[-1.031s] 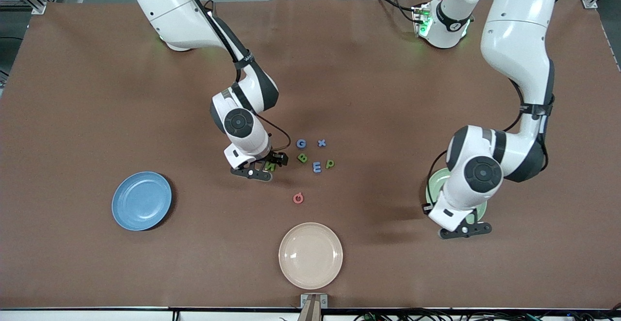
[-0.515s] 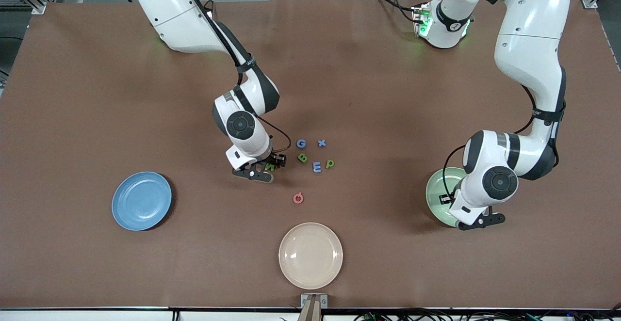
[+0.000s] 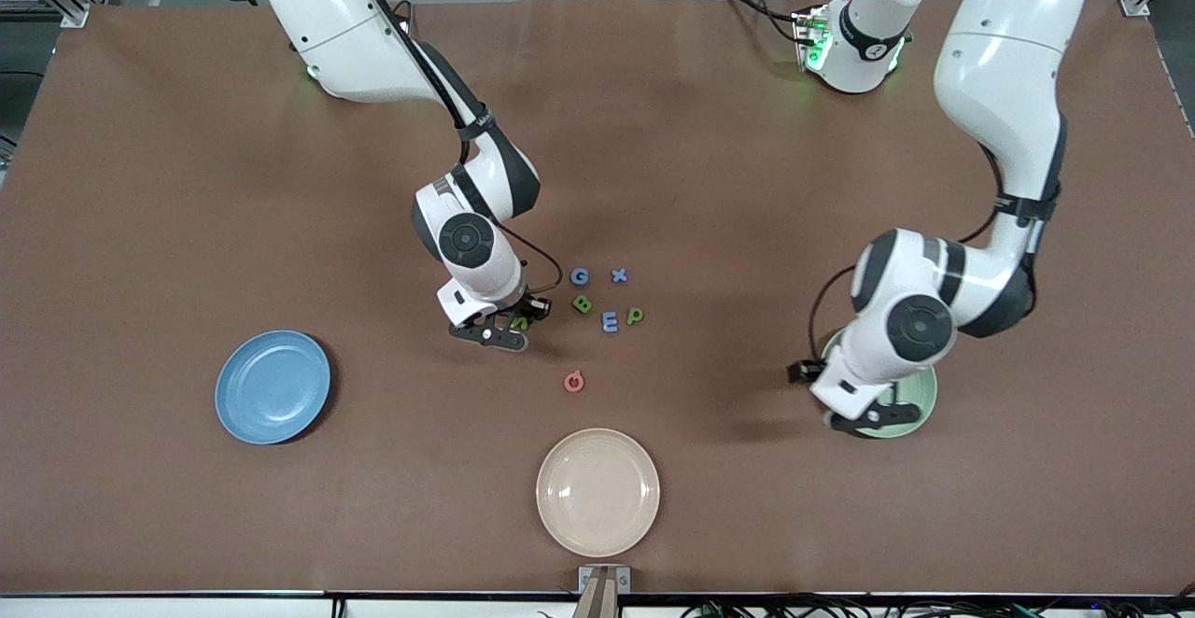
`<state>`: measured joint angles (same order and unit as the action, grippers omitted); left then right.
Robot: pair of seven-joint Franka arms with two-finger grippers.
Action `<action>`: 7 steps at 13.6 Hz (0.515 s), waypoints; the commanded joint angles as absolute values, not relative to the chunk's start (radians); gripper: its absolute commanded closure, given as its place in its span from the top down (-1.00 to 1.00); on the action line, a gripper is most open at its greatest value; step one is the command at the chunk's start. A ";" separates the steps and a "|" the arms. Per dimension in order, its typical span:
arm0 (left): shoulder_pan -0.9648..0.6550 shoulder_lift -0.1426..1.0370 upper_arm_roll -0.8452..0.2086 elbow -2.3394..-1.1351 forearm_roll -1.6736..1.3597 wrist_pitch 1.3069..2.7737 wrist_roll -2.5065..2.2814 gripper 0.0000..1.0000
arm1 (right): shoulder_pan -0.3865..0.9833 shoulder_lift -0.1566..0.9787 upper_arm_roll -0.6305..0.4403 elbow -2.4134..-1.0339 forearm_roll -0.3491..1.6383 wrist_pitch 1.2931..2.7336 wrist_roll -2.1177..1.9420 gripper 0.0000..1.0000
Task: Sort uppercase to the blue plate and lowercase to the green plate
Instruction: 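Grasp the green N with the right gripper while the left gripper returns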
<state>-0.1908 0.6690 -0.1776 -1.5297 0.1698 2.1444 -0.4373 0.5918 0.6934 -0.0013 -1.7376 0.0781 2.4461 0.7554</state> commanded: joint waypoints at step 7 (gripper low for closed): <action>-0.501 0.736 -0.193 -1.502 0.135 2.238 -0.512 0.56 | 0.508 0.681 -0.006 -1.646 0.066 2.306 0.704 -0.98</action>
